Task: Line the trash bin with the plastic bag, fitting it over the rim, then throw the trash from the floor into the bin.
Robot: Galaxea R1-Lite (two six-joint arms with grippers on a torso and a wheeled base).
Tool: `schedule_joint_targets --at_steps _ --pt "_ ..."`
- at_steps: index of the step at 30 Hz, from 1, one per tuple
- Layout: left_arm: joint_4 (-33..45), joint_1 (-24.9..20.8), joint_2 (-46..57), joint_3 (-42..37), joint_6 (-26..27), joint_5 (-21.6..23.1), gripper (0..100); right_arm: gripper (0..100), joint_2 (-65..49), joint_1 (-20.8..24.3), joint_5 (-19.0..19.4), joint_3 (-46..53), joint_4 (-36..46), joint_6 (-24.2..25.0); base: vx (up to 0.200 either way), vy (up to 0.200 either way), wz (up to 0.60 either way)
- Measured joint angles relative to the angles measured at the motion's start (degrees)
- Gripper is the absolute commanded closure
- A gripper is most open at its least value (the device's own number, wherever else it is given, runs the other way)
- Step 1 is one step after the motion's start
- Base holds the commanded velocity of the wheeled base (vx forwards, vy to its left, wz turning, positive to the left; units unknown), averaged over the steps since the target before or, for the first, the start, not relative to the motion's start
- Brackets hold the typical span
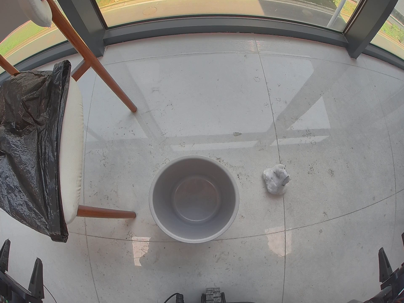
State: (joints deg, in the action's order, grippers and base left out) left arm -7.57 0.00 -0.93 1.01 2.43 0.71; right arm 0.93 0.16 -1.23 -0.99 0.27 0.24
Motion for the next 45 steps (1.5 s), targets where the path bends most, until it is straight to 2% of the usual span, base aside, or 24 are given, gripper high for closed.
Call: schedule_joint_targets --at_steps 7,14,22,27,30,38,41,45 --pt "-2.4 0.0 0.0 0.0 0.1 -0.5 0 0 0.0 0.0 0.2 0.0 0.0 -0.2 0.0 0.0 0.0" --pt "-9.8 0.0 0.0 0.0 0.5 -2.7 0 0 0.0 0.0 0.3 0.0 0.0 -0.1 0.0 0.0 0.0" --pt "-9.0 0.0 0.0 0.0 8.5 -2.7 0 0 0.0 0.0 0.3 0.0 0.0 -0.1 0.0 0.0 0.0" --pt "-9.8 0.0 0.0 1.9 9.5 -2.8 0 0 0.0 0.0 0.3 0.0 0.0 -0.1 0.0 0.0 0.0" --pt "-5.0 0.0 0.0 5.2 9.5 -2.8 0 0 0.0 0.0 0.3 0.0 0.0 -0.1 0.0 0.0 0.0" --pt "17.7 0.0 0.0 17.5 8.6 -0.6 0 0 0.0 0.0 0.3 0.0 0.0 -0.1 0.0 0.0 0.0" --pt "21.0 0.0 0.0 21.2 7.3 1.3 0 0 0.0 0.0 0.2 0.0 0.0 0.0 0.0 0.0 0.0" --pt "21.5 0.0 0.0 22.8 5.9 4.5 0 0 0.0 0.0 0.2 0.0 0.0 0.0 0.0 0.0 0.0"
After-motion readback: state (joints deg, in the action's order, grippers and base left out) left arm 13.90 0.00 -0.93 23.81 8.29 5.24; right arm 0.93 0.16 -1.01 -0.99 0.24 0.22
